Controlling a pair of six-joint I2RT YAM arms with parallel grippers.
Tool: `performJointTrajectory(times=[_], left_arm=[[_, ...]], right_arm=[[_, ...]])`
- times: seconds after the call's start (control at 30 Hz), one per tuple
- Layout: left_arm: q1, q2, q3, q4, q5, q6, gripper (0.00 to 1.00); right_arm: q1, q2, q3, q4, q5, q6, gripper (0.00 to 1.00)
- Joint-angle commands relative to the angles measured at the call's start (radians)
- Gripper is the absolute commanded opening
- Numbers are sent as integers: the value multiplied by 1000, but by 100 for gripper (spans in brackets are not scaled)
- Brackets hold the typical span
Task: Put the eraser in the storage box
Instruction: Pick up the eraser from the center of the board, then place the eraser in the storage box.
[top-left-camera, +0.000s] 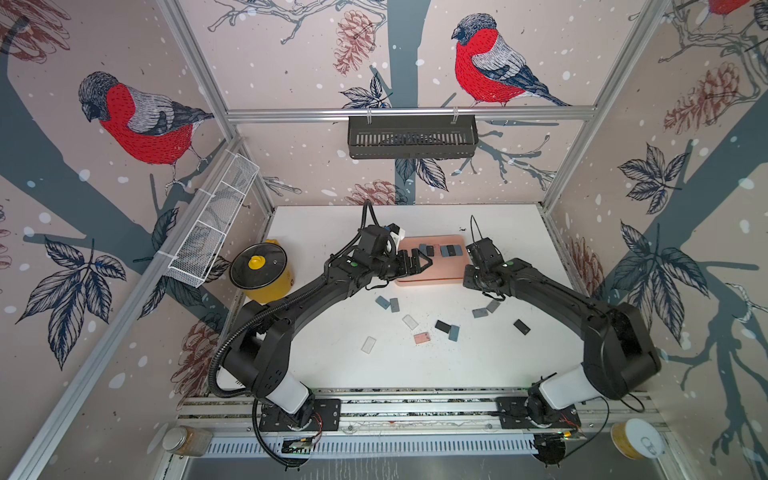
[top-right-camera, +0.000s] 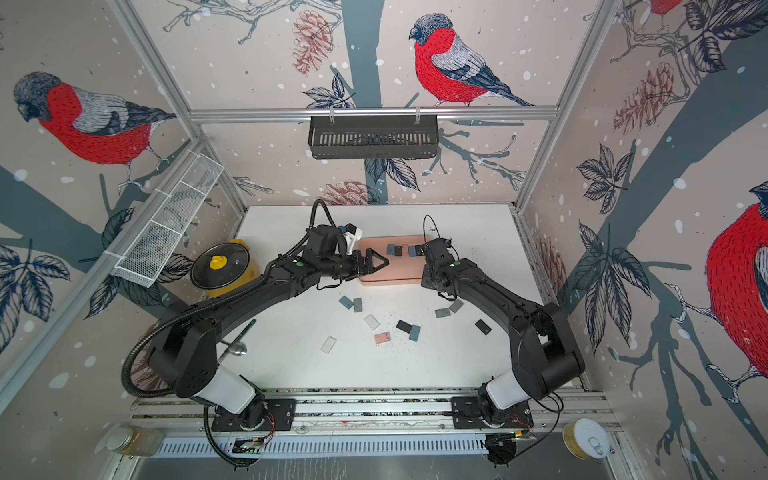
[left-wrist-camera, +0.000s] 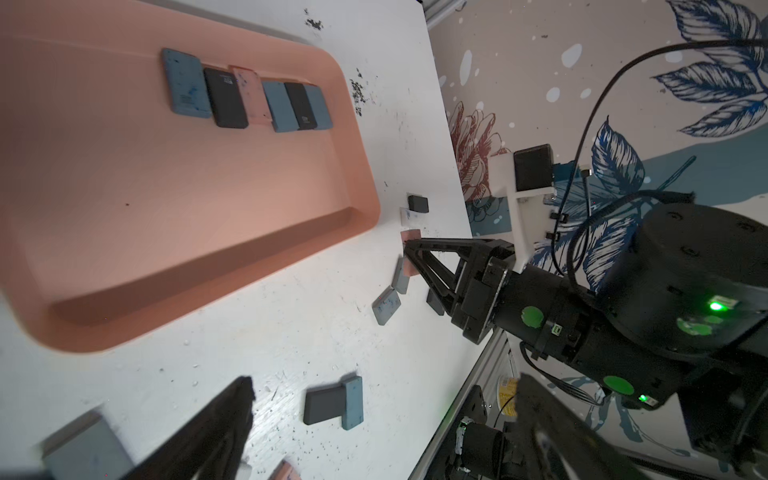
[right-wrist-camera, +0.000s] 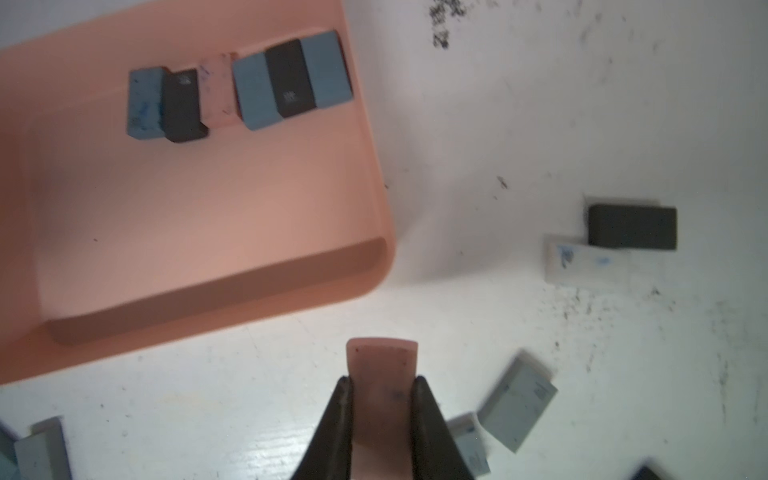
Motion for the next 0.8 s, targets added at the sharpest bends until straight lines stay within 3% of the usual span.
performJointTrajectory(times=[0.0,0.37,0.77], left_arm=[[48,-3,26,-48,78,-7,97],[295,33,34,-116,195,69,97],[343,37,-55,-14,189,73,97]], right_arm=[[17,97,116,-5,2,-83,21],[93,495,587,-45,-33,-167,21],[127,750,870,-83,-104,-154,23]])
